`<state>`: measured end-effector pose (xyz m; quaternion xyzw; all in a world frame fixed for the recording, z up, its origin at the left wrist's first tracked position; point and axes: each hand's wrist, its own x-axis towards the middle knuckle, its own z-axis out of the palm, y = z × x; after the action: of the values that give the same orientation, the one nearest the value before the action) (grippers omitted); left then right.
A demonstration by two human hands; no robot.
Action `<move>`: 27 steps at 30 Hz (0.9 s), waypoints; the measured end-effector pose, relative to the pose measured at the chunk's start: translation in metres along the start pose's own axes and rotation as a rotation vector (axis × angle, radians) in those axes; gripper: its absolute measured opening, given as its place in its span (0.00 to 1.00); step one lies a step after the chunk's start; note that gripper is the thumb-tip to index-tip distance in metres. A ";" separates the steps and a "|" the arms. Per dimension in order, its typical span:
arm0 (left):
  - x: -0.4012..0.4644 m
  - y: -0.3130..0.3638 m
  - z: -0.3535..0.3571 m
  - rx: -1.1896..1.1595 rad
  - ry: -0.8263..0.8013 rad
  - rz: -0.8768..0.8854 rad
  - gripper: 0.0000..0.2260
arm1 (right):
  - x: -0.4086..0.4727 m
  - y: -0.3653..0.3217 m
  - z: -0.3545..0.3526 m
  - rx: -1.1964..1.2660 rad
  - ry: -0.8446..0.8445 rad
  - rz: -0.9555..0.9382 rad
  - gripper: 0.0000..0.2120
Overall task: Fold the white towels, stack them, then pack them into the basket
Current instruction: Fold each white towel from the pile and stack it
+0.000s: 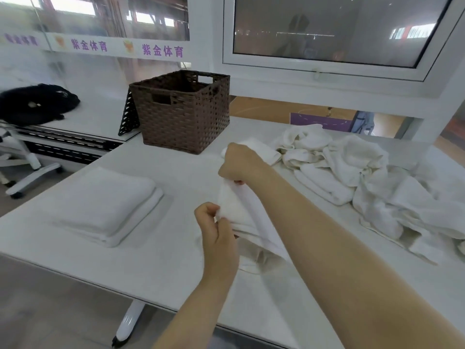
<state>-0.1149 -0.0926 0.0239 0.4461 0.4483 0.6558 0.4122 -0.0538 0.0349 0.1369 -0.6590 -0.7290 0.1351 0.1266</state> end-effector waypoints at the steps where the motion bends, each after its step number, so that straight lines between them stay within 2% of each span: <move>1: 0.000 -0.001 -0.007 0.010 0.018 -0.008 0.08 | 0.001 -0.008 0.009 -0.032 0.005 -0.010 0.07; 4: 0.001 -0.005 -0.027 0.102 0.051 -0.048 0.07 | 0.004 -0.023 0.036 -0.108 0.019 -0.016 0.05; 6: 0.000 -0.007 -0.039 0.220 0.042 -0.042 0.10 | 0.006 -0.028 0.055 -0.127 0.001 -0.003 0.05; 11: 0.005 -0.017 -0.062 0.570 -0.020 -0.017 0.11 | 0.007 -0.029 0.089 -0.109 -0.034 -0.027 0.15; 14: 0.005 -0.027 -0.074 0.794 -0.079 -0.014 0.13 | 0.004 -0.018 0.093 0.004 -0.196 -0.052 0.16; 16: 0.003 -0.029 -0.080 0.901 -0.113 -0.004 0.12 | 0.000 -0.003 0.090 0.145 -0.346 -0.099 0.16; 17: 0.003 -0.028 -0.083 0.927 -0.123 0.001 0.12 | -0.003 0.007 0.089 0.228 -0.370 -0.133 0.16; 18: 0.004 -0.026 -0.084 0.940 -0.128 0.004 0.13 | -0.005 0.018 0.087 0.319 -0.348 -0.174 0.14; 20: 0.007 -0.018 -0.085 0.938 -0.131 0.003 0.15 | -0.010 0.040 0.082 0.466 -0.191 -0.230 0.12; 23: 0.020 -0.009 -0.084 0.894 -0.130 0.031 0.18 | -0.017 0.074 0.073 0.538 0.082 -0.174 0.14; 25: 0.031 -0.003 -0.076 0.884 -0.177 0.060 0.18 | -0.021 0.098 0.069 0.558 0.140 -0.055 0.15; 27: 0.041 0.002 -0.062 0.908 -0.264 0.088 0.17 | -0.023 0.118 0.066 0.539 0.110 0.030 0.14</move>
<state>-0.1853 -0.0686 0.0219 0.6792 0.6142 0.3481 0.2007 0.0340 0.0210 0.0319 -0.6187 -0.6489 0.2899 0.3349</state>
